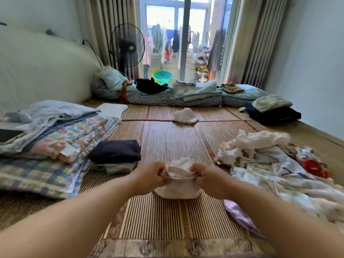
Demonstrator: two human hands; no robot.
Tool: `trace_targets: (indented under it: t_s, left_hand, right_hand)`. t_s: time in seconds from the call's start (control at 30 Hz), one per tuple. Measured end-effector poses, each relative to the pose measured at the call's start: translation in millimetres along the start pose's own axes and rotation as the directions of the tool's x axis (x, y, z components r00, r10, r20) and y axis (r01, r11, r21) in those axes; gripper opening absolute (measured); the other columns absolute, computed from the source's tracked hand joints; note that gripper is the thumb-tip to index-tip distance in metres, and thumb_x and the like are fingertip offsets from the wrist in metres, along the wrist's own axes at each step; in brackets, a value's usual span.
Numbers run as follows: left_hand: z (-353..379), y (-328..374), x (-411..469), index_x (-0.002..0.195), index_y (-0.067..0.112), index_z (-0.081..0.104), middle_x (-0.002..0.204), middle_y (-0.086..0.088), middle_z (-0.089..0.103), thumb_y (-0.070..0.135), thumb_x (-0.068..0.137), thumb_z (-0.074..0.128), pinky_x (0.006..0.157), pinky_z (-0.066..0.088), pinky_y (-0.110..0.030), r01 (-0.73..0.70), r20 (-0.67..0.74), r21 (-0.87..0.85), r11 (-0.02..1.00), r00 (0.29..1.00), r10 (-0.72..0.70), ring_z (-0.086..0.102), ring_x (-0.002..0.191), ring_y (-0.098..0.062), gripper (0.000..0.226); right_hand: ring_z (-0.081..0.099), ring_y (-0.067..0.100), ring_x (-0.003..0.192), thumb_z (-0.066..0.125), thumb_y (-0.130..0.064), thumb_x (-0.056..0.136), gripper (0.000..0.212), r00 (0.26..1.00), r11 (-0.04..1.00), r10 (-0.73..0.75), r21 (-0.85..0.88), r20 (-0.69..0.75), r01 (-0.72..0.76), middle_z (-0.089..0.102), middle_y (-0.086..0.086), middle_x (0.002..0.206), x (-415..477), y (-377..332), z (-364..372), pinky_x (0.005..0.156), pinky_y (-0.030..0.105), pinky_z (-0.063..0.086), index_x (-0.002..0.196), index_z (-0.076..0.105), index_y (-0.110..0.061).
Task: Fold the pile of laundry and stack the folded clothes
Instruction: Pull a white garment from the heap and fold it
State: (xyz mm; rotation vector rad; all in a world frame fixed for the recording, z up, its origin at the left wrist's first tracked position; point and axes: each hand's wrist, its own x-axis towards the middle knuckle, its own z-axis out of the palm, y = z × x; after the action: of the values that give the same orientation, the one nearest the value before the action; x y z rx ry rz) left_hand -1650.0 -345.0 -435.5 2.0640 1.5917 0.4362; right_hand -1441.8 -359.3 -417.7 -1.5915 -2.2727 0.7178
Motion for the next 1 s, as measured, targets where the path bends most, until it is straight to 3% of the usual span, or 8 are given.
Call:
trace_targets:
  t_s: [0.1, 0.3, 0.43, 0.57, 0.67, 0.77, 0.87, 1.0]
  left_hand:
    - [44, -15, -44, 0.088, 0.022, 0.062, 0.09, 0.005, 0.066, 0.032, 0.083, 0.067, 0.074, 0.056, -0.029, 0.028, 0.205, -0.013, 1.0, 0.978, -0.025, 0.063, 0.082, -0.012, 0.012]
    - [57, -25, -71, 0.101, 0.02, 0.062, 0.098, -0.004, 0.07, 0.024, 0.087, 0.065, 0.083, 0.058, -0.037, 0.092, 0.503, -0.096, 0.991, 0.864, -0.032, 0.068, 0.08, -0.016, 0.015]
    - [50, -21, -52, 0.101, 0.021, 0.06, 0.093, -0.003, 0.068, 0.027, 0.09, 0.063, 0.07, 0.058, -0.029, 0.093, 0.41, -0.128, 0.987, 0.911, -0.033, 0.064, 0.07, -0.012, 0.013]
    - [50, -21, -11, 0.106, 0.018, 0.056, 0.095, -0.006, 0.068, 0.03, 0.092, 0.061, 0.066, 0.058, -0.031, 0.146, 0.145, -0.235, 0.961, 0.983, -0.114, 0.069, 0.075, -0.017, 0.019]
    - [66, -30, 2, 0.131, 0.023, 0.046, 0.132, -0.002, 0.055, 0.036, 0.087, 0.067, 0.087, 0.053, -0.032, 0.193, -0.002, -0.143, 0.971, 0.981, -0.196, 0.059, 0.111, -0.018, 0.051]
    - [86, -41, -4, 0.145, 0.034, 0.033, 0.155, 0.01, 0.027, 0.048, 0.084, 0.065, 0.115, 0.027, -0.036, -0.022, 0.096, 0.107, 0.994, 0.995, 0.012, 0.027, 0.141, -0.012, 0.07]
    - [96, -53, -8, 0.152, 0.036, 0.014, 0.159, 0.017, 0.003, 0.059, 0.084, 0.057, 0.115, -0.001, -0.029, -0.243, 0.38, 0.32, 0.916, 0.918, 0.112, -0.003, 0.146, -0.004, 0.084]
    - [93, -71, -8, 0.152, 0.038, 0.005, 0.159, 0.016, -0.001, 0.045, 0.089, 0.046, 0.12, 0.008, -0.035, -0.275, 0.401, 0.492, 0.826, 0.914, 0.065, -0.006, 0.146, -0.004, 0.075]
  right_hand:
    - [0.039, 0.006, 0.064, 0.042, 0.003, 0.09, 0.026, 0.97, 0.987, 0.061, 0.132, 0.235, -0.094, 0.044, -0.005, 0.075, -36, 14, 45, 0.052, 0.011, 0.035, 0.086, 0.049, -0.021]
    - [0.047, 0.007, 0.061, 0.052, -0.007, 0.078, 0.021, 0.919, 0.953, 0.119, 0.217, 0.377, -0.212, 0.053, -0.007, 0.072, -54, 27, 65, 0.055, 0.018, 0.037, 0.075, 0.058, -0.026]
    - [0.058, 0.015, 0.066, 0.049, -0.001, 0.083, 0.022, 0.927, 0.814, 0.161, 0.485, 0.339, -0.319, 0.057, 0.005, 0.082, -32, 31, 56, 0.059, 0.029, 0.05, 0.084, 0.059, -0.02]
    - [0.062, 0.022, 0.085, 0.055, -0.009, 0.089, 0.032, 0.947, 0.795, 0.319, 0.529, 0.049, -0.295, 0.063, 0.011, 0.104, 5, 44, 52, 0.074, 0.037, 0.054, 0.12, 0.057, -0.017]
    - [0.057, 0.025, 0.111, 0.061, -0.021, 0.09, 0.059, 0.945, 0.933, 0.312, 0.219, -0.096, -0.286, 0.057, 0.012, 0.13, 12, 56, 61, 0.088, 0.029, 0.045, 0.144, 0.038, -0.019]
    - [0.051, 0.015, 0.123, 0.069, -0.031, 0.085, 0.064, 0.991, 0.99, 0.137, 0.028, 0.0, -0.137, 0.05, -0.001, 0.142, 1, 66, 79, 0.101, 0.026, 0.04, 0.143, 0.041, -0.026]
    - [0.027, 0.01, 0.142, 0.07, -0.052, 0.078, 0.079, 0.965, 0.983, 0.029, -0.184, 0.261, 0.02, 0.025, -0.014, 0.156, -9, 80, 100, 0.116, 0.036, 0.026, 0.146, 0.036, -0.033]
    - [0.015, 0.01, 0.147, 0.054, -0.043, 0.087, 0.055, 0.964, 0.914, -0.068, -0.371, 0.255, 0.163, 0.023, -0.013, 0.158, -9, 100, 102, 0.113, 0.043, 0.029, 0.14, 0.044, -0.031]
